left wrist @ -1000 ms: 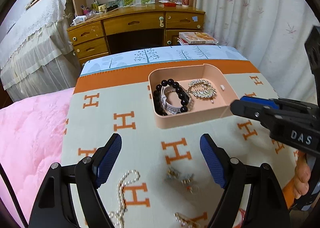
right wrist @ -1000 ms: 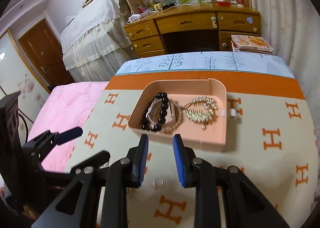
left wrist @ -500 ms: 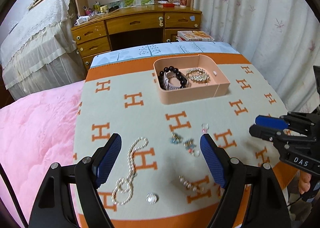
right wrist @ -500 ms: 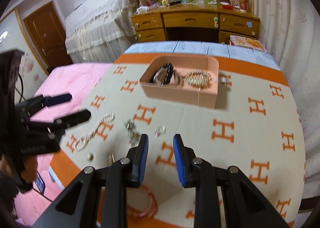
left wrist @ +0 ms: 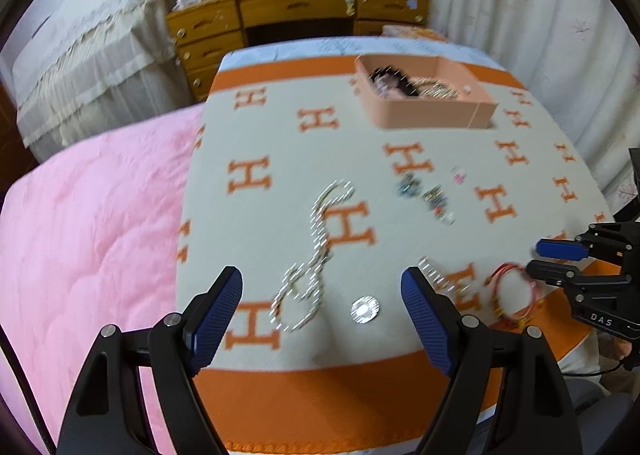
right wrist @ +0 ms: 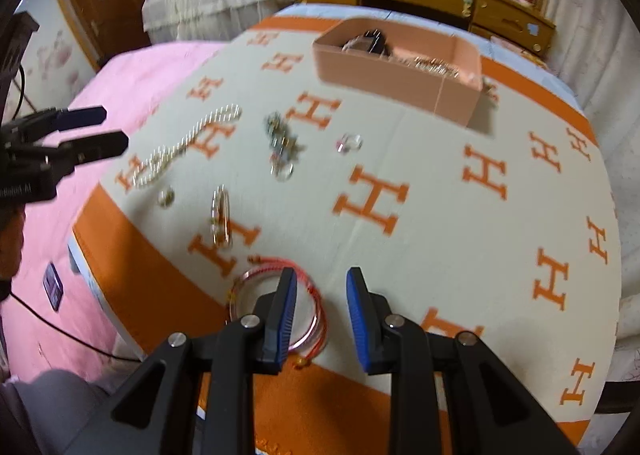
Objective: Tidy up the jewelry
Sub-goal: 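Withdraw both tools from the box toward the remaining jewelry, then grasp the second pearl necklace with the left tool while the right tool grasps the red string bracelet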
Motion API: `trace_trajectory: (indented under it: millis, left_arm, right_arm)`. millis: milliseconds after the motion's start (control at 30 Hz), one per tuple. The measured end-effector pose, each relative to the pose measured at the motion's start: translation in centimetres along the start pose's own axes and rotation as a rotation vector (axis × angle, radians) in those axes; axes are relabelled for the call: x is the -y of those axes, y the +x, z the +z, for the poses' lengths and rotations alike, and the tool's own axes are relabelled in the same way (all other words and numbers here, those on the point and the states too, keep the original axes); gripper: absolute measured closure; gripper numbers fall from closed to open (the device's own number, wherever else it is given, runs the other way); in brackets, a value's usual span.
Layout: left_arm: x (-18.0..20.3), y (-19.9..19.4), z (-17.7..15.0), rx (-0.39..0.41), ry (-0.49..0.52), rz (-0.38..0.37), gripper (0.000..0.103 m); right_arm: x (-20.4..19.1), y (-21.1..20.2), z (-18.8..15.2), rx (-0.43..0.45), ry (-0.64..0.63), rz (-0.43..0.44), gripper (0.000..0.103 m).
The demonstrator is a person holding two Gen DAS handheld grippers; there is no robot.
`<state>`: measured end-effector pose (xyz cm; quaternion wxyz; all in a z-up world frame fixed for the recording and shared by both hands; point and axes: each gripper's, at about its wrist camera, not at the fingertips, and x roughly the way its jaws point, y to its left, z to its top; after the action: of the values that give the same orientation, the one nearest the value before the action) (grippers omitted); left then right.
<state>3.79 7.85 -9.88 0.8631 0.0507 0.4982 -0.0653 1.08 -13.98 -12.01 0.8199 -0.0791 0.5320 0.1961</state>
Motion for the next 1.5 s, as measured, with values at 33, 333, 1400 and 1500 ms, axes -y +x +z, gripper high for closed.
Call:
trace_trajectory:
  millis: [33,333,1400,1500]
  left_arm:
    - [-0.5,0.4,-0.4,-0.015,-0.007,0.005,0.023]
    - [-1.8,2.5,-2.0,-0.093,-0.014,0.014,0.023]
    - [-1.5,8.6,2.1,-0.289,0.134,-0.086,0.093]
    - [-1.5,8.4,2.2,-0.289,0.100,-0.079,0.096]
  right_arm:
    - [-0.2,0.3,-0.2,-0.010,-0.009,-0.003,0.077]
    - [-1.2,1.8,-0.9,-0.048,-0.094,-0.058,0.077]
    - [-0.6,1.5,-1.6,0.020,-0.048,-0.005,0.095]
    - [-0.5,1.6,-1.5,0.024,-0.038,0.002,0.095]
